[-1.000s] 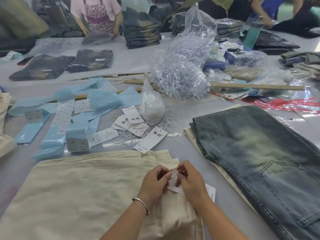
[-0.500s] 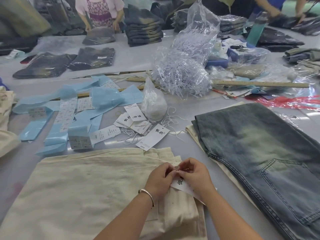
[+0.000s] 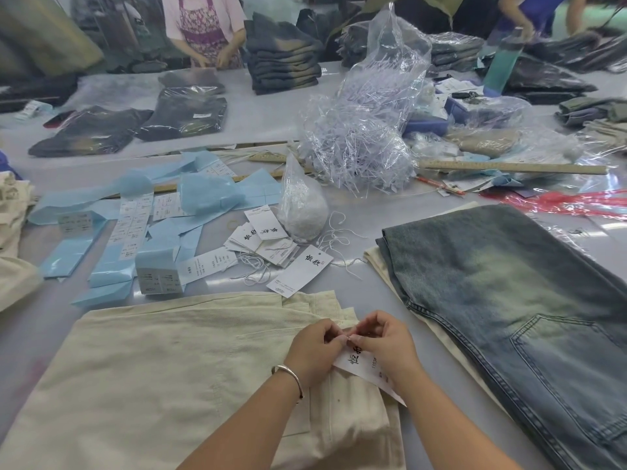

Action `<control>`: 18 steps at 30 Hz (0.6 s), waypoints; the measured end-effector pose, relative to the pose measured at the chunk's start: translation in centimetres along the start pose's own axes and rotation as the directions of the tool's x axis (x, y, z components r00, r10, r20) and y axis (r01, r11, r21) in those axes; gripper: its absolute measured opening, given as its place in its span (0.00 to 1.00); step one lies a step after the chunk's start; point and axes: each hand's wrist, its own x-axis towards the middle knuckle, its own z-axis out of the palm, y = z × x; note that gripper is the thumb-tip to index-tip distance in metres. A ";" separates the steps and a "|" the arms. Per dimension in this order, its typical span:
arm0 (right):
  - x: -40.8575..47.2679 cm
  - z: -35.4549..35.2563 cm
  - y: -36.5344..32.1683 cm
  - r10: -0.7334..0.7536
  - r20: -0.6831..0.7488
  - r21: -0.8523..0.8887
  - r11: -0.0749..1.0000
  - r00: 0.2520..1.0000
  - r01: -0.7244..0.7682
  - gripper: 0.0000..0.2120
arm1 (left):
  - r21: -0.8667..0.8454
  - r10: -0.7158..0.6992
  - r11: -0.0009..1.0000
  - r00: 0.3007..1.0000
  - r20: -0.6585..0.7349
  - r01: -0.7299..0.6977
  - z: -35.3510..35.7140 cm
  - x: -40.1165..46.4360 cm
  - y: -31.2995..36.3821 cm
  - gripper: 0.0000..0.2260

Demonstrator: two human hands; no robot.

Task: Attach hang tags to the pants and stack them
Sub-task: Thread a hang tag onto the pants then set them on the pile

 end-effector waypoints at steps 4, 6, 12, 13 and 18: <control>-0.1 0.1 -0.1 -0.013 -0.014 -0.024 1.000 1.000 0.013 0.12 | -0.044 -0.011 0.999 1.000 0.012 0.011 -0.1 0.2 -0.2 0.11; -0.1 0.1 -0.1 -0.007 -0.019 -0.015 1.000 1.000 0.006 0.12 | -0.057 -0.022 0.998 0.999 0.025 0.023 -0.1 0.3 -0.2 0.11; 0.2 0.1 -0.2 -0.010 -0.031 -0.029 1.000 0.999 0.009 0.11 | -0.062 -0.001 0.998 0.999 0.046 0.004 -0.2 0.4 -0.5 0.11; 0.2 0.2 -0.1 -0.013 -0.029 -0.031 0.999 0.999 0.012 0.11 | -0.065 0.003 0.998 0.999 0.046 0.000 -0.2 0.4 -0.5 0.11; 0.1 0.0 -0.3 0.005 -0.004 -0.007 1.000 1.000 -0.005 0.13 | -0.191 -0.026 0.981 0.994 0.104 0.045 -0.6 0.2 -0.4 0.10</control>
